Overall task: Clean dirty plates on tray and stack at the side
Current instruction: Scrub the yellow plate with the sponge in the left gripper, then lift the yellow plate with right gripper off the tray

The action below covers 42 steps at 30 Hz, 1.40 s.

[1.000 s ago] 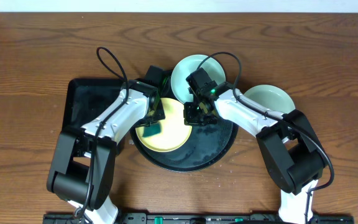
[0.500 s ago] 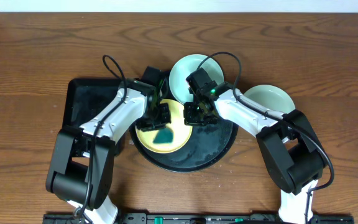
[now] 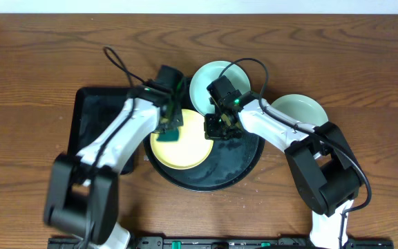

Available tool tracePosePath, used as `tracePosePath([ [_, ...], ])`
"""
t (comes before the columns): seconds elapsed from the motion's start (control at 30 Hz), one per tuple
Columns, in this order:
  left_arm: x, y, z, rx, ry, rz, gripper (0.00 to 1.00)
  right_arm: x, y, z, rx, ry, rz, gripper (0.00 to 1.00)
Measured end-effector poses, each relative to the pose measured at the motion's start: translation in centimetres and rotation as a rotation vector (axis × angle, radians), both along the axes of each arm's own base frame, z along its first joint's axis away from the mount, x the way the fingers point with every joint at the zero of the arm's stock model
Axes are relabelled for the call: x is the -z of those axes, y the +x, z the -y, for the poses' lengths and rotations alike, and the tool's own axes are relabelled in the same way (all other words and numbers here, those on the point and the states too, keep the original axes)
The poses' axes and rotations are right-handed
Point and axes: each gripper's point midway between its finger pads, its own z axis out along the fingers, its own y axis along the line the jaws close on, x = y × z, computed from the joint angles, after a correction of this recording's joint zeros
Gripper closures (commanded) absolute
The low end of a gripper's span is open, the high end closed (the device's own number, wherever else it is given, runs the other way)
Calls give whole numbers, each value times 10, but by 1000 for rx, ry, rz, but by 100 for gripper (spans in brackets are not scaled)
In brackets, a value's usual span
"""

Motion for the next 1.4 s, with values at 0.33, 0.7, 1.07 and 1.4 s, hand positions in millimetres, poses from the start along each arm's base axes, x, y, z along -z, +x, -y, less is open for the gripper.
tracePosePath([
  [0.33, -110, -13, -62, -154, -14, 224, 93, -4, 0, 1, -106, -9, 48, 99],
  [0.7, -103, -29, -90, -215, 20, 149, 92, -130, 8, 14, -242, -248, 550, 99],
  [1.07, -103, -29, -89, -215, 20, 147, 93, -189, -1, 30, -275, -670, 898, 99],
  [1.4, -103, -29, -89, -215, 20, 148, 93, -245, -13, 40, -211, -862, 1113, 99],
])
